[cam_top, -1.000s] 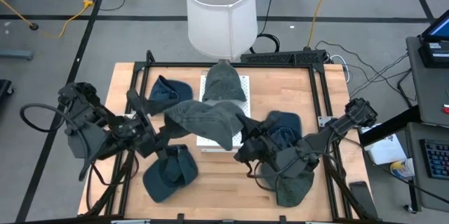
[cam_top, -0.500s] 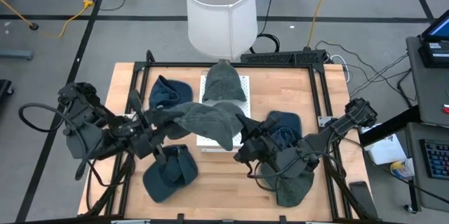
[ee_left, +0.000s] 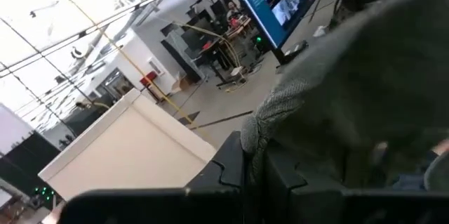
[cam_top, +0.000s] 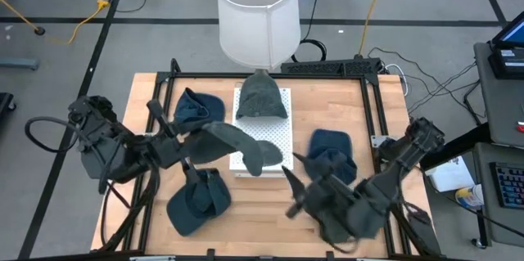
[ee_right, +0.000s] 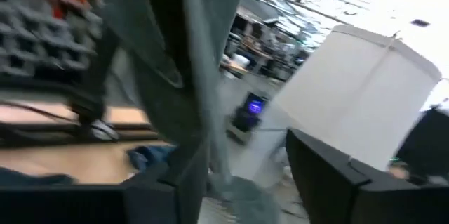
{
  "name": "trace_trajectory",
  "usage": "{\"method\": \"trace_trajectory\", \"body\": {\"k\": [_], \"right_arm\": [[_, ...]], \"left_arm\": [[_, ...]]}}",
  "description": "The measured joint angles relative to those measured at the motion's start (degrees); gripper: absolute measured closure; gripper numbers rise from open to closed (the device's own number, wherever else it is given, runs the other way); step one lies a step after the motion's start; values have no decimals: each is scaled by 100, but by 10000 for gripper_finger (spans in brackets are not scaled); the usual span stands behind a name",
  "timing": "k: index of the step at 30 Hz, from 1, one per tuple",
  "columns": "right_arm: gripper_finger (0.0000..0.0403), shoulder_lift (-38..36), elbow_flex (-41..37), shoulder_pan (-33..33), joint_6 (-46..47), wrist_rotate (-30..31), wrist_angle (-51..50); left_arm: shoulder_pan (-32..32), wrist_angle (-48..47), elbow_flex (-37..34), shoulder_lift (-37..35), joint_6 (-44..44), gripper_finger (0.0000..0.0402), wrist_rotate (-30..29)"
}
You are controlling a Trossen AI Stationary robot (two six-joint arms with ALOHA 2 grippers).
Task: Pick & Place hat
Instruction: Stack the top gray cap on the gray cap on the shelf
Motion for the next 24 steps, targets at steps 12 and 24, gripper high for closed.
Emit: {"method": "trace_trajectory", "body": {"k": [12, 24], "right_arm": [[194, 0, 0, 1000, 1100, -271, 59], [196, -2, 0, 1183, 362, 40, 613]], "left_arm": [[415, -5, 0, 693, 666, 387, -47], [1106, 847, 0, 1324, 1013, 387, -964]]}}
